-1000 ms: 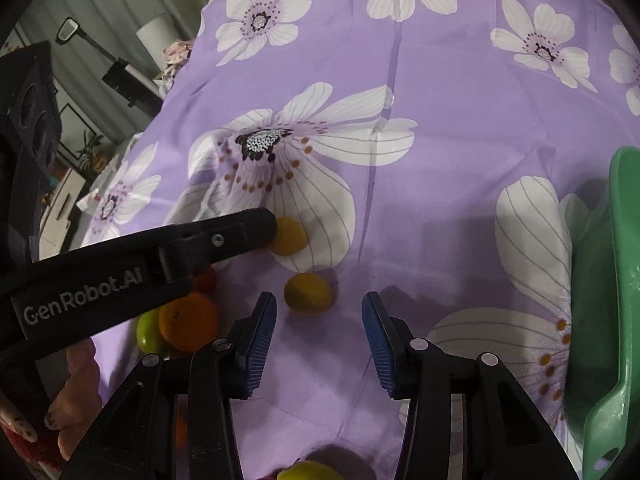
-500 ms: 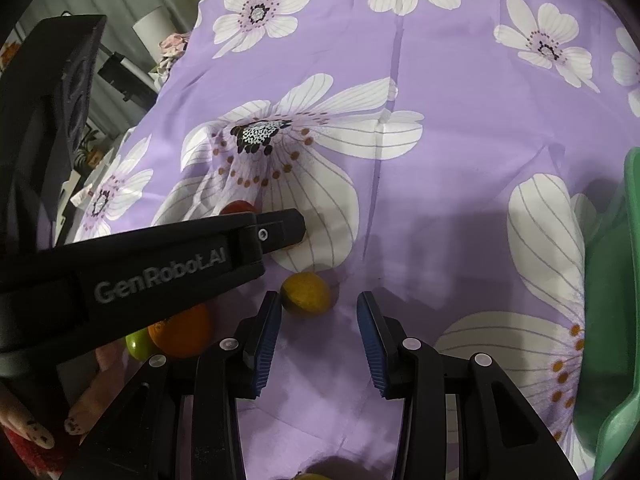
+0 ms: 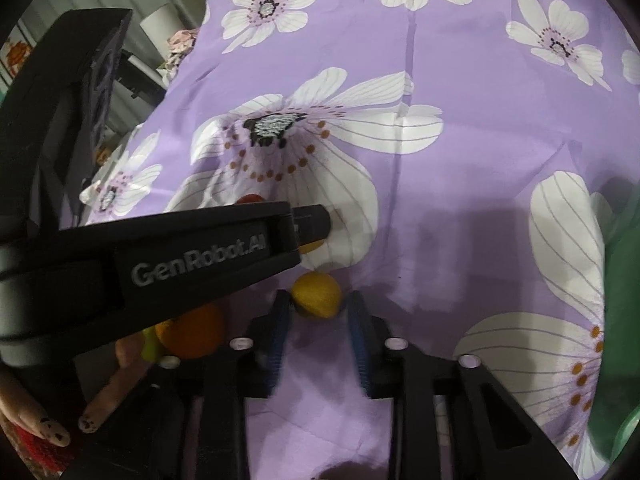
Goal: Organize fruits
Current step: 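Grasp the small yellow fruit with the right gripper while the left grasps a brownish fruit, then lift both held fruits off the cloth toward the green bowl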
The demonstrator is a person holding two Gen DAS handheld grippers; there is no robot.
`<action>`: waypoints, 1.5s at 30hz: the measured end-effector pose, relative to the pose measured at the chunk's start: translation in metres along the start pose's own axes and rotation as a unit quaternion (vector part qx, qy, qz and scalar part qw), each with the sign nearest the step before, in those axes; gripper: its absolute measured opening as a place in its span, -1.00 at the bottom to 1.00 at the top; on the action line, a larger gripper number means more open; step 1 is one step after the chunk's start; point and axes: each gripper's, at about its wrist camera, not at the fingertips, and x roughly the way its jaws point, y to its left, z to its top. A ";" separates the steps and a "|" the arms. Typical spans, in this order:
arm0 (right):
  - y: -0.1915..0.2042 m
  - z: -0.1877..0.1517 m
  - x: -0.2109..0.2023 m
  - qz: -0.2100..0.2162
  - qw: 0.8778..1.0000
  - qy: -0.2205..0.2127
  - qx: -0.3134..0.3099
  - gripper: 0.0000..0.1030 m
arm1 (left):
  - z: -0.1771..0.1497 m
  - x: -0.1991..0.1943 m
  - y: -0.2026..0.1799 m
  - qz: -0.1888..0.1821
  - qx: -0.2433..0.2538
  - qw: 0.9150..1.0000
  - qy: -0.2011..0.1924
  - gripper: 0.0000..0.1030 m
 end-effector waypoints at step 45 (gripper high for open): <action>-0.038 0.006 -0.067 -0.066 0.978 -0.162 0.117 -0.45 | -0.035 -0.065 -0.024 0.000 0.038 0.990 -0.139 -0.48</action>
